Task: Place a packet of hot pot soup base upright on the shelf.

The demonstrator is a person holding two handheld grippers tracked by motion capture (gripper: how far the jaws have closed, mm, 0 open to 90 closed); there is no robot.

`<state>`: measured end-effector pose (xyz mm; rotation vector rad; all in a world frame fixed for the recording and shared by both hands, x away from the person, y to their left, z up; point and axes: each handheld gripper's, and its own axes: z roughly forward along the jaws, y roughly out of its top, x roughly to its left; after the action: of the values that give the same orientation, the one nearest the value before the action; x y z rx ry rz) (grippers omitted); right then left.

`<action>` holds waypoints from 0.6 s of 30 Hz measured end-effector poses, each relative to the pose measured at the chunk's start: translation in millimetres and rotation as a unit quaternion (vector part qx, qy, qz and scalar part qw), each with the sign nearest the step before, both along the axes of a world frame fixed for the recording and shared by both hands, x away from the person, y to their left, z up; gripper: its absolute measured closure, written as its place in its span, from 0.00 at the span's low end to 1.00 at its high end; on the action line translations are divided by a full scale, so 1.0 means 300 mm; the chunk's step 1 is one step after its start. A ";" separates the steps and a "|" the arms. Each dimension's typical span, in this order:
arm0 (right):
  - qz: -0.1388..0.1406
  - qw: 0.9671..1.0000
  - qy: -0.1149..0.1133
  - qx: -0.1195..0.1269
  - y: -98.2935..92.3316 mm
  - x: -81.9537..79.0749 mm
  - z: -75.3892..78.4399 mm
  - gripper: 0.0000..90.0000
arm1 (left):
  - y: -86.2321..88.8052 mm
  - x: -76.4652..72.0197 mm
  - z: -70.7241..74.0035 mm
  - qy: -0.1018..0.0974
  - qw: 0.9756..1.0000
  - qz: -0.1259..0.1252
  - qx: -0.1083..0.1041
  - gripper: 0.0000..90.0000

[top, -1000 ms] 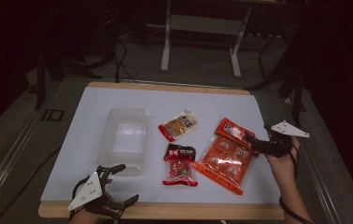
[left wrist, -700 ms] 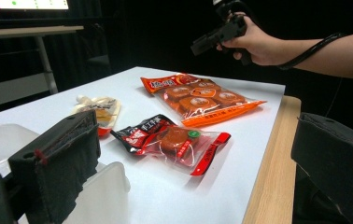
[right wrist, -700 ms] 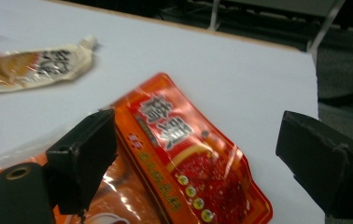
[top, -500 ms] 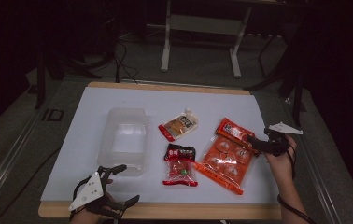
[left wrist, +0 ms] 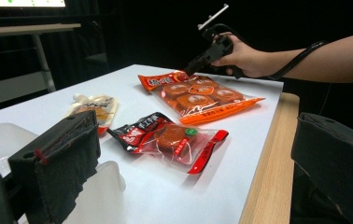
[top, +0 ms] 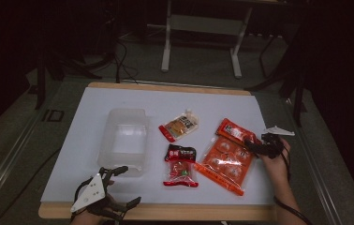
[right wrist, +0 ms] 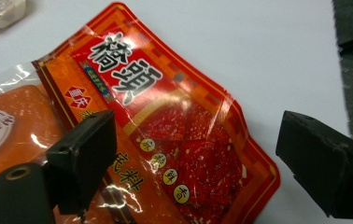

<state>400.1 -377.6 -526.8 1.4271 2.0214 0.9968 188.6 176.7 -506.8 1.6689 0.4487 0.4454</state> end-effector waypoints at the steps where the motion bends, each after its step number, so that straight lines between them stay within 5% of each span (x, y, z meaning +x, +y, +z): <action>1: -0.001 1.000 0.002 -0.007 0.000 0.003 -0.006 0.13 | 0.000 0.000 0.000 0.000 1.000 0.000 0.000 0.02; 5: 0.001 0.999 0.016 -0.028 -0.009 0.008 -0.030 0.12 | -0.001 0.001 -0.001 0.001 1.000 0.000 0.000 0.02; 12: 0.001 0.999 0.043 0.003 -0.025 0.015 -0.039 0.14 | -0.007 0.002 -0.004 0.004 1.000 -0.001 0.003 0.02; 18: 0.011 0.999 0.037 -0.007 -0.009 0.000 -0.037 0.26 | -0.007 0.001 -0.004 0.004 1.000 0.001 0.005 0.02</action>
<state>400.2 -380.4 -538.1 1.4578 2.0965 0.9513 189.1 174.6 -508.2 1.6798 0.4542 0.4422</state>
